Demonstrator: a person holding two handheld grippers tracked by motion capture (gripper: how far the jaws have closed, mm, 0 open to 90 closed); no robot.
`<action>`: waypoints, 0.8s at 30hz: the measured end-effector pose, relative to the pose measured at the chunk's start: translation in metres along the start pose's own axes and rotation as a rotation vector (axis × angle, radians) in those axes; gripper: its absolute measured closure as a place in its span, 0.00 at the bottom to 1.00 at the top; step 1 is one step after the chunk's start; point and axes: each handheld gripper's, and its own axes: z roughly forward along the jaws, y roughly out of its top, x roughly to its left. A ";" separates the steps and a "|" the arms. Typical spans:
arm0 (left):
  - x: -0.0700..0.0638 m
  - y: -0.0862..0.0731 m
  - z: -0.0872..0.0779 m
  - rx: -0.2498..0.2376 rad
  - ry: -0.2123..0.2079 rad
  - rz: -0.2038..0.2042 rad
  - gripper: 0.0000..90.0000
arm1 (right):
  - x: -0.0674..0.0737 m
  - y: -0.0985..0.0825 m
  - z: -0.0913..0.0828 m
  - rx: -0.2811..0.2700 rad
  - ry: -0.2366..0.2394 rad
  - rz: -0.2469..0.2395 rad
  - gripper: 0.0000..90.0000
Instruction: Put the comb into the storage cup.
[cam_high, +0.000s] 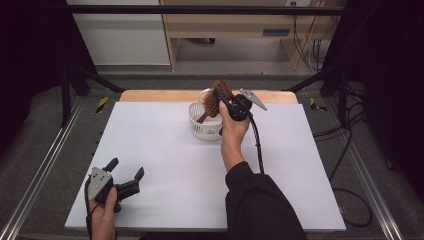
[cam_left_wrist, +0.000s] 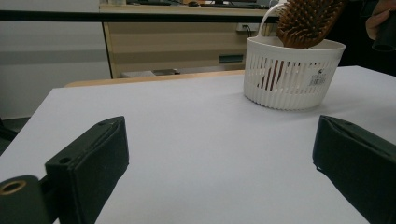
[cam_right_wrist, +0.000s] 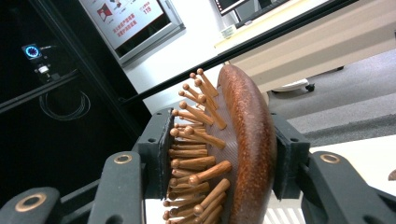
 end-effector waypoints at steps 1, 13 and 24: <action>0.000 0.000 0.000 0.000 0.000 0.001 0.04 | -0.001 0.000 0.000 0.002 0.002 -0.003 0.55; 0.000 0.000 0.000 0.004 -0.003 0.004 0.04 | -0.006 0.003 -0.001 0.025 0.015 -0.016 0.54; 0.000 0.000 0.001 0.005 -0.003 0.003 0.04 | -0.010 0.005 -0.001 0.045 0.030 -0.022 0.53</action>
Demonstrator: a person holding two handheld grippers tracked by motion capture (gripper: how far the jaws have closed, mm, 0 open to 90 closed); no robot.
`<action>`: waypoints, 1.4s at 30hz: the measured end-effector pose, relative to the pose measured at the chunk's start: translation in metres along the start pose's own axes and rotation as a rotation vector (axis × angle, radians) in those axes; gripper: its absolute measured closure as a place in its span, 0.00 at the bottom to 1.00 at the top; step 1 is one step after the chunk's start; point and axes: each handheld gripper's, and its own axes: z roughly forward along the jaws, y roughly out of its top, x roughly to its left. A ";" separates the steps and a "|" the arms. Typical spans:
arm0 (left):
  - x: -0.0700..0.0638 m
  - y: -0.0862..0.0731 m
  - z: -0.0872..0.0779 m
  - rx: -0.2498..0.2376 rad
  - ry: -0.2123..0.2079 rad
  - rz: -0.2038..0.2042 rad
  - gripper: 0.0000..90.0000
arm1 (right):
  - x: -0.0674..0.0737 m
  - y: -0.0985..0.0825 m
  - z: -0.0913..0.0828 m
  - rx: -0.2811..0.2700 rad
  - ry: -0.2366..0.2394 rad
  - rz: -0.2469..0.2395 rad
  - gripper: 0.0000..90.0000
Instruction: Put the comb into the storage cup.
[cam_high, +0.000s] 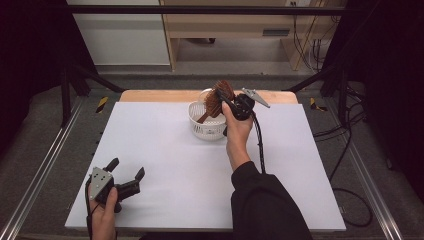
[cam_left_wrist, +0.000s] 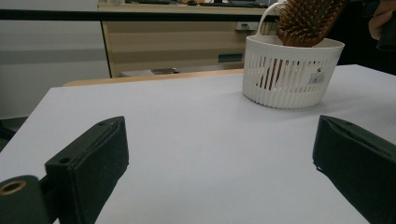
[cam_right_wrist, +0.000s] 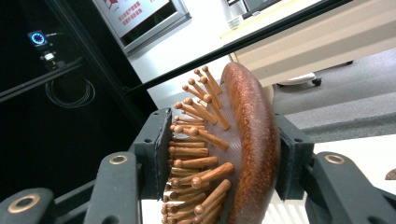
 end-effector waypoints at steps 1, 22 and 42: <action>0.000 0.000 0.000 0.000 0.000 0.000 0.04 | 0.000 0.000 0.000 0.001 0.002 -0.003 0.52; -0.001 0.000 0.000 -0.013 -0.011 0.005 0.04 | -0.008 0.002 -0.003 0.032 0.008 -0.018 0.51; -0.001 0.000 0.000 -0.009 -0.015 0.000 0.04 | -0.011 0.003 -0.005 0.052 0.006 -0.031 0.50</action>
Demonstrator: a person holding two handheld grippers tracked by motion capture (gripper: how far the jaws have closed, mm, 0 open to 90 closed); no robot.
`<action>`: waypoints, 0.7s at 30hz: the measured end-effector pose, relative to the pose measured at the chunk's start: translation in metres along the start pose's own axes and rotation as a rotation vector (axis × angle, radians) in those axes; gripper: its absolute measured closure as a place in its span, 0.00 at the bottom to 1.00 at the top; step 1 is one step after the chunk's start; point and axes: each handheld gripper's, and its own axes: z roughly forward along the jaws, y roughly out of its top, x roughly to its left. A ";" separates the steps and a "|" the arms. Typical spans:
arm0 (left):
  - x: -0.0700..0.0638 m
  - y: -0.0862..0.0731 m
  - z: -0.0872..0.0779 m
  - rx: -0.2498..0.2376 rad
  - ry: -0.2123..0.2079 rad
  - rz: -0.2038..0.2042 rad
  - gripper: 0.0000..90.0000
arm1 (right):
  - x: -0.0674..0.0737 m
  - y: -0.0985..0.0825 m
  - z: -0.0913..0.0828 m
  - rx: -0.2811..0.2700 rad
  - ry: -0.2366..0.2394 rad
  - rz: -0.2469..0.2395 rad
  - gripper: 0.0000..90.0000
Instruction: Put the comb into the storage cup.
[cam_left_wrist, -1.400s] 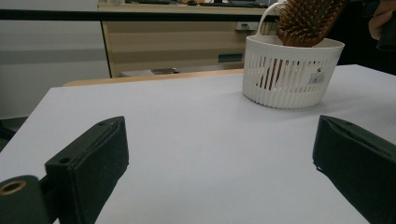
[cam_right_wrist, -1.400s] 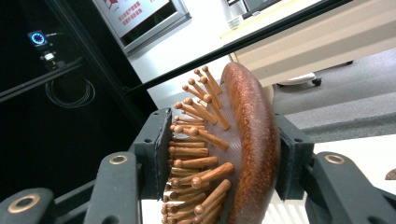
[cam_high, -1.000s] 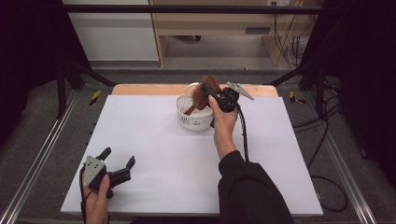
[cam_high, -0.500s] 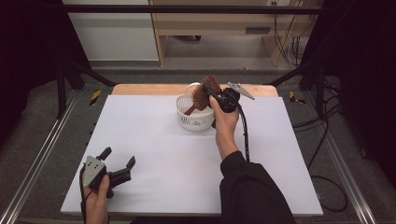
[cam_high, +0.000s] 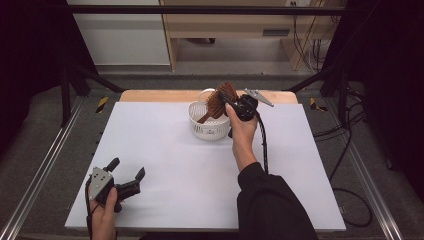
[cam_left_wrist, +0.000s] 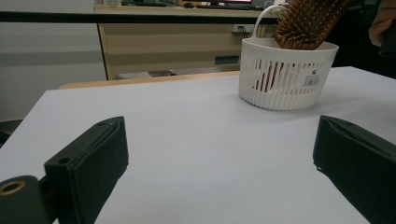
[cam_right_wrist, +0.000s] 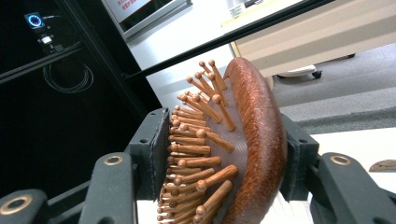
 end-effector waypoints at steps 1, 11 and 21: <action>0.000 0.000 0.000 0.000 0.000 0.001 0.04 | 0.000 0.000 0.000 0.001 -0.001 0.000 0.50; -0.001 0.000 0.000 0.002 -0.001 0.002 0.04 | -0.006 -0.002 -0.005 0.006 -0.004 -0.001 0.49; 0.000 0.000 0.000 0.001 -0.001 0.002 0.04 | -0.010 -0.003 -0.006 0.010 -0.009 0.005 0.48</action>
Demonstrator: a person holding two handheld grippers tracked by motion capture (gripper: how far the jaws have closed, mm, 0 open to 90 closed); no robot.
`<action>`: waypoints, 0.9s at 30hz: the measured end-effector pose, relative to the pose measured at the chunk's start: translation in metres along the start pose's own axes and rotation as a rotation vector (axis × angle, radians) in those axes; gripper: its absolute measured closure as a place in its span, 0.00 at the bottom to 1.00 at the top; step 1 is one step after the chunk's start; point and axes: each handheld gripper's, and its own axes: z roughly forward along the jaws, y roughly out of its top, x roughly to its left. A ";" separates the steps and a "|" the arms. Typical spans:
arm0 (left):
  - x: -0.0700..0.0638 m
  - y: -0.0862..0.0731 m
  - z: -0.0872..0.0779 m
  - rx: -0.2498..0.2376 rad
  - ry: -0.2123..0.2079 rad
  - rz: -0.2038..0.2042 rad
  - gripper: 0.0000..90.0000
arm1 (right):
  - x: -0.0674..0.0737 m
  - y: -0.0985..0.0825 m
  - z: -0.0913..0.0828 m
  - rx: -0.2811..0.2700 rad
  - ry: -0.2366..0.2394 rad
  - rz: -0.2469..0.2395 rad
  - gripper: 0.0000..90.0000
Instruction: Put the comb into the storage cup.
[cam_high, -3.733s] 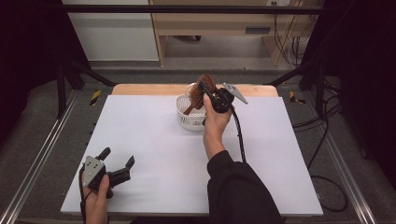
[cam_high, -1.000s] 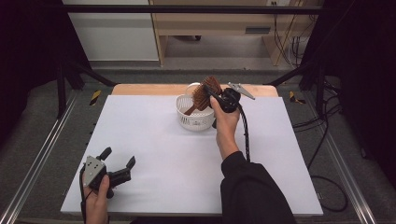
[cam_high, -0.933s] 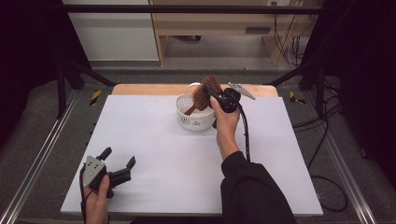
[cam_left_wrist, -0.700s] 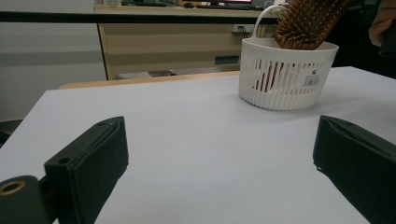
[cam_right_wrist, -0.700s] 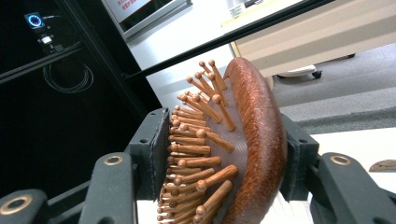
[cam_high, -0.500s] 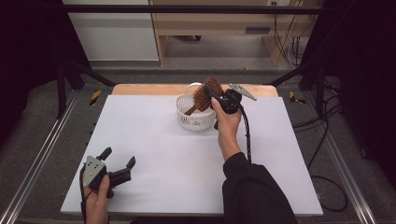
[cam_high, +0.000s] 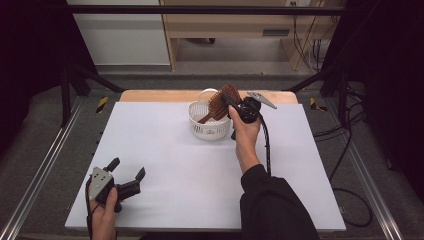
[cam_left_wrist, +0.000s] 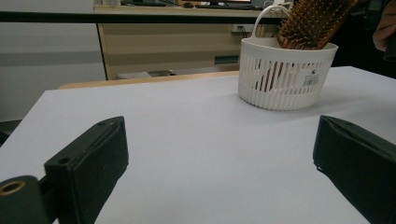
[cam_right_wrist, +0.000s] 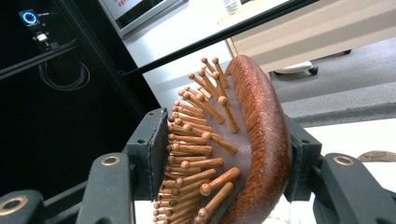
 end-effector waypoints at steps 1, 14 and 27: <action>0.000 0.000 0.000 0.000 0.000 0.000 0.04 | -0.001 0.000 0.000 0.002 -0.001 0.002 0.48; 0.000 0.000 0.000 0.001 0.002 0.001 0.04 | -0.006 -0.002 -0.003 0.005 -0.008 0.009 0.47; -0.001 0.000 0.000 0.003 -0.002 0.000 0.04 | -0.009 -0.002 -0.004 0.009 -0.013 0.007 0.46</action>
